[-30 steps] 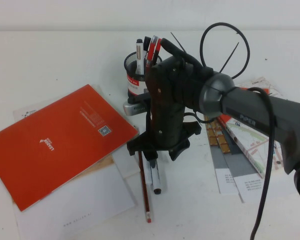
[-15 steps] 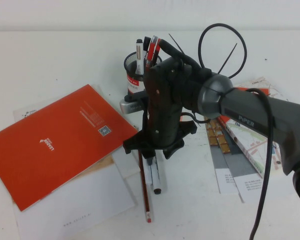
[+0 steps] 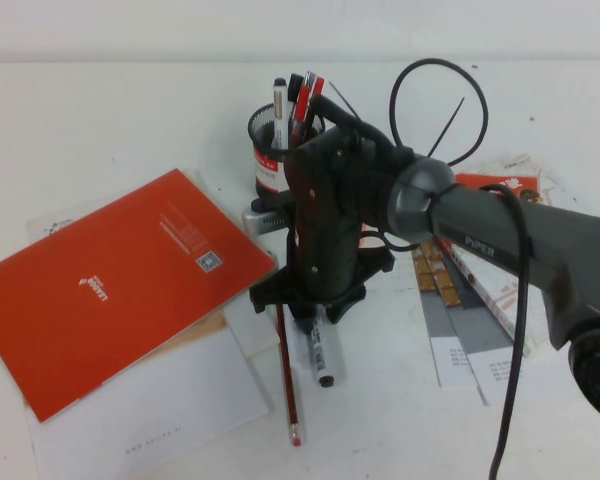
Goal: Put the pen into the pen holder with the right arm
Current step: Pick up the pen on the table, then place the pen onto the pen holder
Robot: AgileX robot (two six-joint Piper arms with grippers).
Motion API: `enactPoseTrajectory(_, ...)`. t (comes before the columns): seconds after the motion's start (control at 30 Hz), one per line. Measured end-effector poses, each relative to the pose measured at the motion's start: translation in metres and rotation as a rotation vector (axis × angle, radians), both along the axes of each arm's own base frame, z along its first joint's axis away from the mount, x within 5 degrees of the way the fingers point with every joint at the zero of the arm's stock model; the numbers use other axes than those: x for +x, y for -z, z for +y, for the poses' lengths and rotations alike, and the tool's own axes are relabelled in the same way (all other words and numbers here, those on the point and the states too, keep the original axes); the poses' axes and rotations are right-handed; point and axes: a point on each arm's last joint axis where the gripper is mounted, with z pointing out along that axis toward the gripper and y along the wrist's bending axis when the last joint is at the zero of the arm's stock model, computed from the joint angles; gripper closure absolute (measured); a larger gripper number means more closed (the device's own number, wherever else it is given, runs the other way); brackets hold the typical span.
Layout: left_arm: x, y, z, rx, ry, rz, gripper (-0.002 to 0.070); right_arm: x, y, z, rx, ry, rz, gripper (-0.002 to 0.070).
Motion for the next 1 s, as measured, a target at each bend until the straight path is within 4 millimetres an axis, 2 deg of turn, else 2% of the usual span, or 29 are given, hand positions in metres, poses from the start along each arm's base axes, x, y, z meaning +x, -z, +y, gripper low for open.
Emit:
enactPoseTrajectory(0.1, 0.0, 0.0, 0.0, 0.0, 0.0, 0.0, 0.0677, 0.001, -0.002, 0.001, 0.012, 0.002, -0.008, 0.0548)
enactPoseTrajectory(0.13, 0.0, 0.0, 0.0, 0.0, 0.0, 0.0, 0.0677, 0.002, -0.003, 0.002, 0.017, 0.01, -0.011, 0.0568)
enactPoseTrajectory(0.23, 0.0, 0.0, 0.0, 0.0, 0.0, 0.0, 0.0678, 0.003, -0.012, 0.004, 0.054, 0.023, -0.044, 0.0561)
enactPoseTrajectory(0.3, 0.0, 0.0, 0.0, 0.0, 0.0, 0.0, 0.0678, 0.002, -0.033, 0.004, 0.1, 0.035, -0.098, 0.0561)
enactPoseTrajectory(0.4, 0.0, 0.0, 0.0, 0.0, 0.0, 0.0, 0.0678, -0.008, -0.076, -0.001, 0.17, 0.036, -0.247, 0.0561)
enactPoseTrajectory(0.5, 0.0, 0.0, 0.0, 0.0, 0.0, 0.0, 0.0678, -0.033, -0.112, -0.014, 0.256, 0.034, -0.401, 0.0561)
enactPoseTrajectory(0.57, 0.0, 0.0, 0.0, 0.0, 0.0, 0.0, 0.0677, -0.052, -0.123, -0.026, 0.342, 0.009, -0.5, 0.0561)
enactPoseTrajectory(0.7, 0.0, 0.0, 0.0, 0.0, 0.0, 0.0, 0.0678, -0.073, -0.127, -0.048, 0.575, -0.066, -0.726, 0.0561)
enactPoseTrajectory(0.77, 0.0, 0.0, 0.0, 0.0, 0.0, 0.0, 0.0678, -0.073, -0.126, -0.059, 0.721, -0.1, -0.869, 0.0561)
enactPoseTrajectory(0.83, 0.0, 0.0, 0.0, 0.0, 0.0, 0.0, 0.0678, -0.065, -0.122, -0.068, 0.815, -0.109, -0.972, 0.0561)
enactPoseTrajectory(1.0, 0.0, 0.0, 0.0, 0.0, 0.0, 0.0, 0.0677, -0.026, -0.109, -0.076, 0.962, -0.052, -1.206, 0.0561)
